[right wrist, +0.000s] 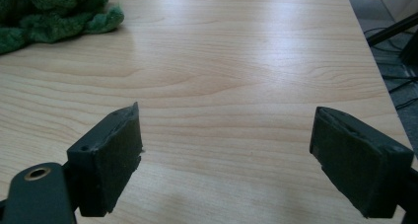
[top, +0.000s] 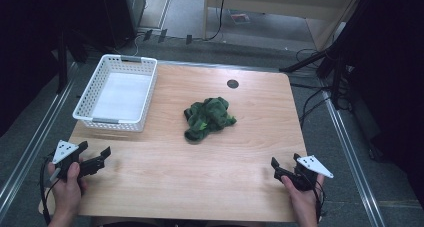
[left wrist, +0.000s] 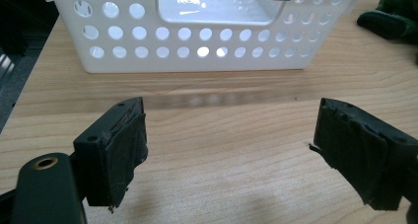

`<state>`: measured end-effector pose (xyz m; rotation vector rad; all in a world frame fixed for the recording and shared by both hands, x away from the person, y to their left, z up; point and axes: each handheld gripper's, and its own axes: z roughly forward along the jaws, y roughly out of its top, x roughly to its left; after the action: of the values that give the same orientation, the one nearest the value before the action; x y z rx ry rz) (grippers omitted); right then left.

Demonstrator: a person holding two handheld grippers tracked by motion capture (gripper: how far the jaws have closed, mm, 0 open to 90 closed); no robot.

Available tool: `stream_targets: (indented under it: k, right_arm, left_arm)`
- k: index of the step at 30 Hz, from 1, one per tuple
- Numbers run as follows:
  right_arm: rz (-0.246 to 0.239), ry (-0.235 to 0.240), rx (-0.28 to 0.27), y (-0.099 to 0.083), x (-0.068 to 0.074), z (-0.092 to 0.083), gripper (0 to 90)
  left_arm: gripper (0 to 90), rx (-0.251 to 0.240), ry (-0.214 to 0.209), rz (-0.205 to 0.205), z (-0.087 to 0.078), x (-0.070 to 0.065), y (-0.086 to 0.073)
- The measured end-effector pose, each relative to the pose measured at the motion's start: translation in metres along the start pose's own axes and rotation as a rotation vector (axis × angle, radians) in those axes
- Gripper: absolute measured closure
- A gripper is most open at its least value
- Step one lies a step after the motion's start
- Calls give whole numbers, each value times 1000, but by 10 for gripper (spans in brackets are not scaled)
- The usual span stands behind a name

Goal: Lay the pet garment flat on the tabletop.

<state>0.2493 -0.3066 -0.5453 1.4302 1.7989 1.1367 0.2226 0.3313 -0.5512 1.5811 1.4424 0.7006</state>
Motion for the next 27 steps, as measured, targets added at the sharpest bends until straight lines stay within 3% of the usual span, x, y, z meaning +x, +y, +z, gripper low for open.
stream_targets:
  k: [5,12,13,16,17,19,20,22,23,27]
  right_arm:
    - [-66,-6,3,0,8,-1,134]
    - [-101,19,16,7,23,3,133]
    - [-120,34,6,14,32,6,133]
    - [-132,51,-3,21,41,7,133]
    - [-169,81,-6,30,54,11,132]
    - [-189,106,-1,37,65,15,131]
    - [-189,106,-1,37,65,15,131]
    - [-211,151,-19,52,85,23,128]
    - [-211,151,-19,52,85,23,128]
    - [-222,177,-39,75,112,37,127]
  left_arm:
    - [130,-2,-8,6,0,0,0]
    - [119,-12,-12,1,-1,0,0]
    - [118,-14,-9,-4,-1,1,0]
    - [117,-14,-7,-2,-1,0,0]
    - [117,-12,-8,4,-1,0,0]
    - [117,-12,-7,4,-1,0,0]
    - [117,-13,-6,4,-1,0,0]
    - [117,-12,-7,5,-1,0,0]
    - [117,-12,-7,4,-1,0,0]
    - [117,-11,-4,5,-1,-1,0]
